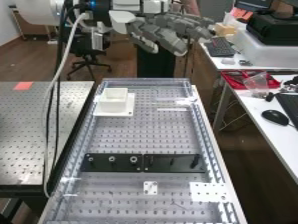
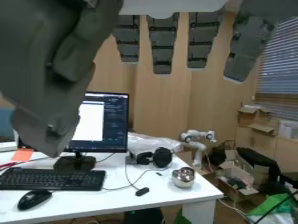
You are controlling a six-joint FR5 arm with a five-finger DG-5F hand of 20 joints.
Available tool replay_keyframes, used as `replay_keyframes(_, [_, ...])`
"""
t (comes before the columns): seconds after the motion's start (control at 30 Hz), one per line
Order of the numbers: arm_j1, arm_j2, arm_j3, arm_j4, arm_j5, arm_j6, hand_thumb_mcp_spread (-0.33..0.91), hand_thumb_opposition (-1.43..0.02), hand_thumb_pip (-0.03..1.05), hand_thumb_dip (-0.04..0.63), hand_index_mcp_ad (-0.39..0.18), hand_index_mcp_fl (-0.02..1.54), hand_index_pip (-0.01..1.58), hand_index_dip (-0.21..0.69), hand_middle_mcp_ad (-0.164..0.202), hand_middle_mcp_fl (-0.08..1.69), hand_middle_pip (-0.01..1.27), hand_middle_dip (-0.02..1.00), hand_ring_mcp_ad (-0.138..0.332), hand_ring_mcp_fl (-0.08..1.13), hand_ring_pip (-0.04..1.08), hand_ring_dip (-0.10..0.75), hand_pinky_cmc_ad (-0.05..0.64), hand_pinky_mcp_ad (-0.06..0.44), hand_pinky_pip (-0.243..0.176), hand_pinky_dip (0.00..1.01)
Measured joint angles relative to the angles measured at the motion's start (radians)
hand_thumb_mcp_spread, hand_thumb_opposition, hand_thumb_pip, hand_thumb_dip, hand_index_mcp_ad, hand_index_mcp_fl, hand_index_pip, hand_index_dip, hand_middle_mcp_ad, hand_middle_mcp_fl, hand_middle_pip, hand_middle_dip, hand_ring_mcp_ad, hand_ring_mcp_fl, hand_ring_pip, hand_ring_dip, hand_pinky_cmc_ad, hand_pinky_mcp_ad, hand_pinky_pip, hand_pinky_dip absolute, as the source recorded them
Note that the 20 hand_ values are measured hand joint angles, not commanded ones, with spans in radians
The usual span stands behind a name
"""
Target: Grab the chopstick and place it in the clear container
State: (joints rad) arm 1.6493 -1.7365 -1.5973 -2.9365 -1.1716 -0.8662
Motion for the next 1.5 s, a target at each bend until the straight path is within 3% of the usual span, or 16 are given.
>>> replay_keyframes(0.2, [0.005, 0.008, -0.01, 0.026, 0.073, 0.003, -0.18, -1.05, 0.89, 0.045, -0.044, 0.07, 0.11, 0.0, 0.099, 0.07, 0.14, 0.38, 0.176, 0.04, 0.11, 0.201, 0.396, 0.36, -0.042, 0.33])
replay_keyframes(0.3, [0.002, 0.0, -0.007, 0.039, 0.093, 0.034, -0.18, -1.1, 0.97, 0.045, -0.044, 0.07, 0.11, 0.0, 0.11, 0.07, 0.14, 0.38, 0.173, 0.04, 0.11, 0.201, 0.396, 0.367, -0.042, 0.33])
replay_keyframes(0.63, [-0.01, -0.055, 0.036, 0.022, 0.089, 0.095, -0.2, -1.11, 0.97, 0.047, -0.044, 0.07, 0.12, -0.01, 0.11, 0.07, 0.15, 0.38, 0.173, 0.04, 0.11, 0.202, 0.396, 0.379, -0.026, 0.33])
replay_keyframes(1.5, [-0.013, -0.09, 0.075, 0.018, 0.049, 0.066, -0.2, -1.15, 0.97, 0.051, -0.047, 0.07, 0.12, -0.033, 0.113, 0.13, 0.14, 0.37, 0.188, 0.03, 0.11, 0.201, 0.396, 0.377, -0.026, 0.33])
